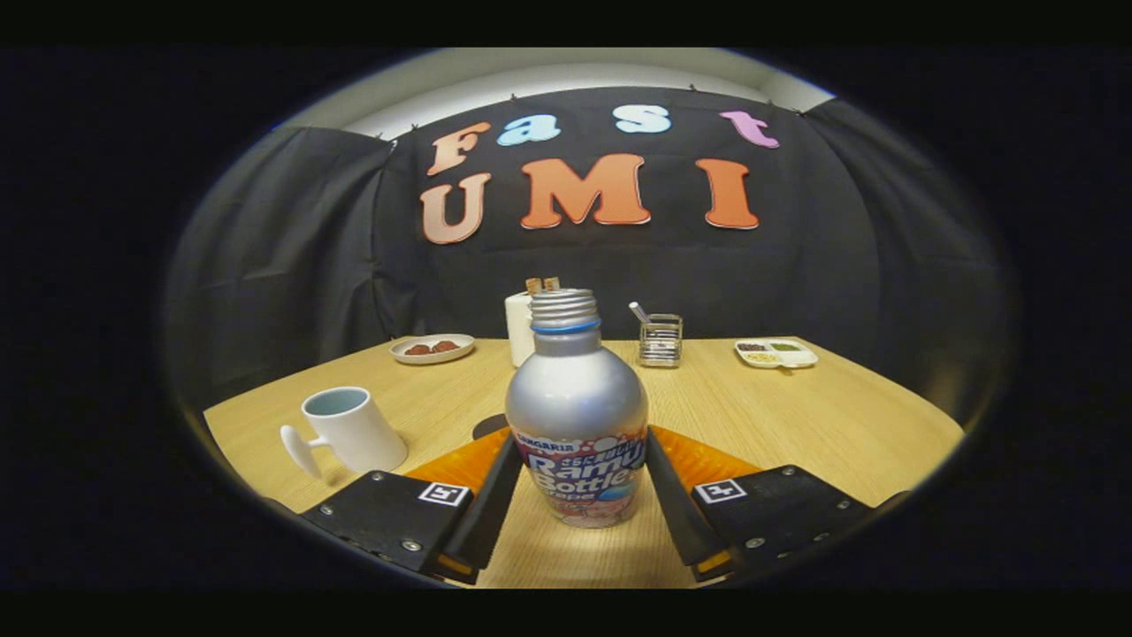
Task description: Take the bottle from table, then pour the juice into the cup, finally place the bottle on the coaster
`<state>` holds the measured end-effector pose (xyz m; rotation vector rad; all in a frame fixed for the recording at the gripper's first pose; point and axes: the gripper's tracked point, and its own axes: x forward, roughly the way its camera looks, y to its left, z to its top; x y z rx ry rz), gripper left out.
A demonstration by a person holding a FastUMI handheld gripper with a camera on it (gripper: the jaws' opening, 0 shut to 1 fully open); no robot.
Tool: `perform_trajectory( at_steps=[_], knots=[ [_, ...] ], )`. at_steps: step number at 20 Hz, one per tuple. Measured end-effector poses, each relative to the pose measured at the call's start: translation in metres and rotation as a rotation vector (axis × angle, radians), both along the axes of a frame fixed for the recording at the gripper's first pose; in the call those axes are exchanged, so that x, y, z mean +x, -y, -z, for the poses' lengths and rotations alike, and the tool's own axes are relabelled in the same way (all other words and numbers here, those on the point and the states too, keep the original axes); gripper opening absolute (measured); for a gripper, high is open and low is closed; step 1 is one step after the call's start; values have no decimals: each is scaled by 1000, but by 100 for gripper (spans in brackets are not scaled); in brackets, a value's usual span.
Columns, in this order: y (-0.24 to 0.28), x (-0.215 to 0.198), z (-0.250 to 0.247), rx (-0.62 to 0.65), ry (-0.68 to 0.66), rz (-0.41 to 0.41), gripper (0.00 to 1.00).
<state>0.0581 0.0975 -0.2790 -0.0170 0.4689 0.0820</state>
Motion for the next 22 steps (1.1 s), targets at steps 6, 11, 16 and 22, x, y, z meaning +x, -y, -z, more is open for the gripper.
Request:
perform_trajectory(
  at_steps=[6,11,16,22],
  knots=[
    [-8,7,-16,-181,41,-50,78],
    [-19,16,-31,-335,85,-100,78],
    [-33,22,-43,-504,132,-164,77],
    [-51,27,-48,-677,171,-253,77]
  ],
)
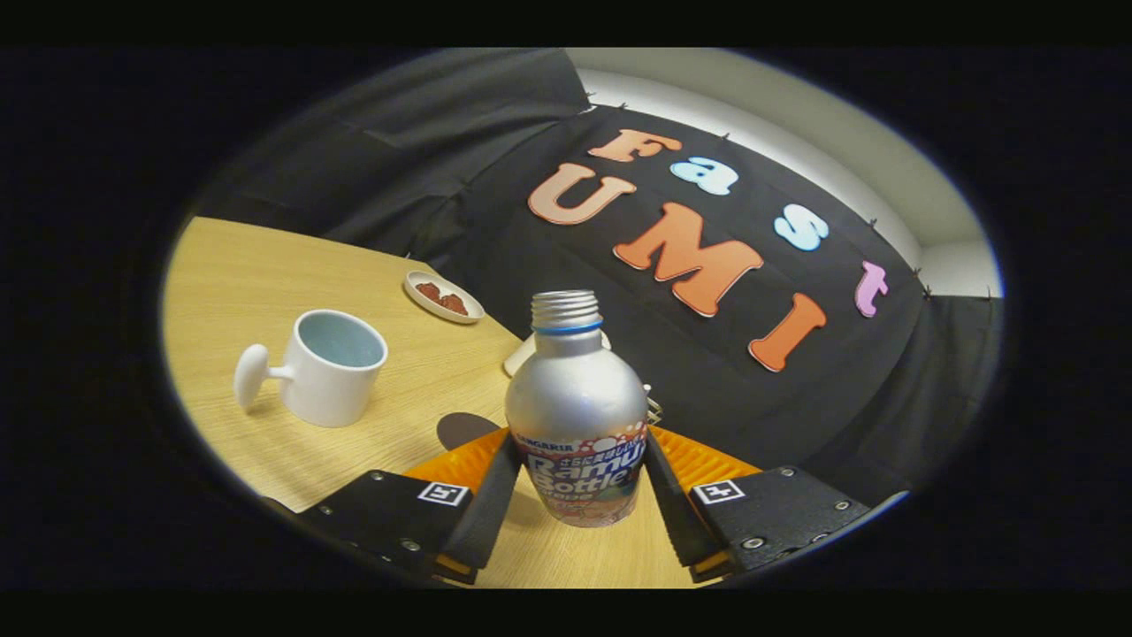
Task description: Take the bottle from table, then pour the juice into the cup, finally place the bottle on the coaster
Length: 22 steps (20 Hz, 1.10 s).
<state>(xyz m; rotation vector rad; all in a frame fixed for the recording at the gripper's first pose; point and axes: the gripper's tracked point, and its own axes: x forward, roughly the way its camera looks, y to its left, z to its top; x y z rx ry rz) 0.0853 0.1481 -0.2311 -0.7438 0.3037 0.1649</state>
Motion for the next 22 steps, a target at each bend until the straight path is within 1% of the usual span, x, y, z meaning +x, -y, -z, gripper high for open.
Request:
perform_trajectory(
  at_steps=[8,12,22],
  knots=[
    [-11,8,-13,-212,63,-72,77],
    [-18,8,-10,-320,83,-112,77],
    [-40,7,-9,-498,113,-208,77]
  ],
)
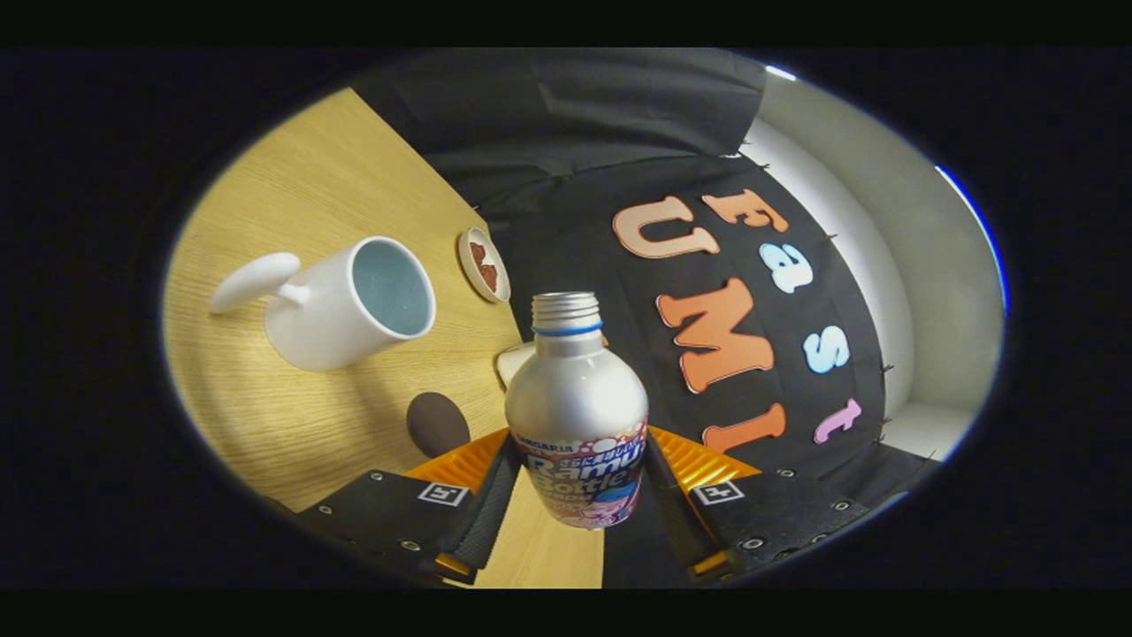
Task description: Take the bottle from table, then pour the juice into the cup, finally place the bottle on the coaster
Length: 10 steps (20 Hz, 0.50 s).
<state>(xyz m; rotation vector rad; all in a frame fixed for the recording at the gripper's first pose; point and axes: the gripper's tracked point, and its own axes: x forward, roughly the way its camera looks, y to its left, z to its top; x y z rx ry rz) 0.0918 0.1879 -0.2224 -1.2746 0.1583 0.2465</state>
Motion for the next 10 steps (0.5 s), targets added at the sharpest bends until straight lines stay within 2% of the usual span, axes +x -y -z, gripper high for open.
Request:
perform_trajectory(
  at_steps=[6,10],
  knots=[
    [-18,3,-4,-155,48,-79,77],
    [-18,1,4,-191,27,-96,77]
  ],
)
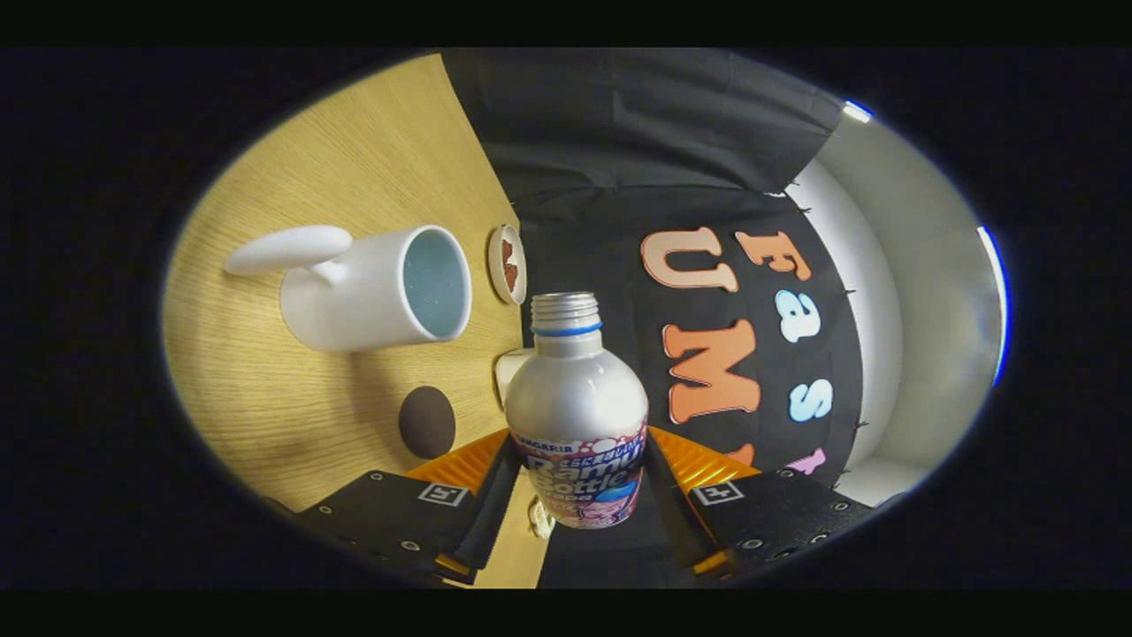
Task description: Take the bottle from table, then pour the juice into the cup, finally place the bottle on the coaster
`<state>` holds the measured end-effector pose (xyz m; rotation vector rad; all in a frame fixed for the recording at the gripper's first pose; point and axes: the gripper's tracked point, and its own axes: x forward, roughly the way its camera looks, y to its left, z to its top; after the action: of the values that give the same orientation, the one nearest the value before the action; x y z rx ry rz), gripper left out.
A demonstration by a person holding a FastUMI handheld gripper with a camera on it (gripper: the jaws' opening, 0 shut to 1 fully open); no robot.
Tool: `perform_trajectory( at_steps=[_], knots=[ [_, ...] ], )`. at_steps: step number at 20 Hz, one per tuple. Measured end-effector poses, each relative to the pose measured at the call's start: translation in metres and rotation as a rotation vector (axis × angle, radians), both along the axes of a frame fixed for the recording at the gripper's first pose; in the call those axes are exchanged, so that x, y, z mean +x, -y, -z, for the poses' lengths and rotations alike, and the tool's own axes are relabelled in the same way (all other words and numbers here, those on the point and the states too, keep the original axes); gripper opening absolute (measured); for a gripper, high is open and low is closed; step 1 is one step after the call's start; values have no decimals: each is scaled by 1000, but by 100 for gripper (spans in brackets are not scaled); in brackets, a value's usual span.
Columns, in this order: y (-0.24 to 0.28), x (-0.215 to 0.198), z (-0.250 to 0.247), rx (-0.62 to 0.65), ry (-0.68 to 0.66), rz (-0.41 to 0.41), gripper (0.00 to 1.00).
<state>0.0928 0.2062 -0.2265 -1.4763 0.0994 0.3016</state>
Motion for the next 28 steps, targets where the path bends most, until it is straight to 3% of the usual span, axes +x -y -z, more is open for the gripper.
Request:
perform_trajectory(
  at_steps=[6,14,28],
  knots=[
    [-3,-3,0,-121,29,-57,77],
    [-2,1,1,-193,45,-79,77],
    [0,6,-6,-219,61,-93,77]
  ],
)
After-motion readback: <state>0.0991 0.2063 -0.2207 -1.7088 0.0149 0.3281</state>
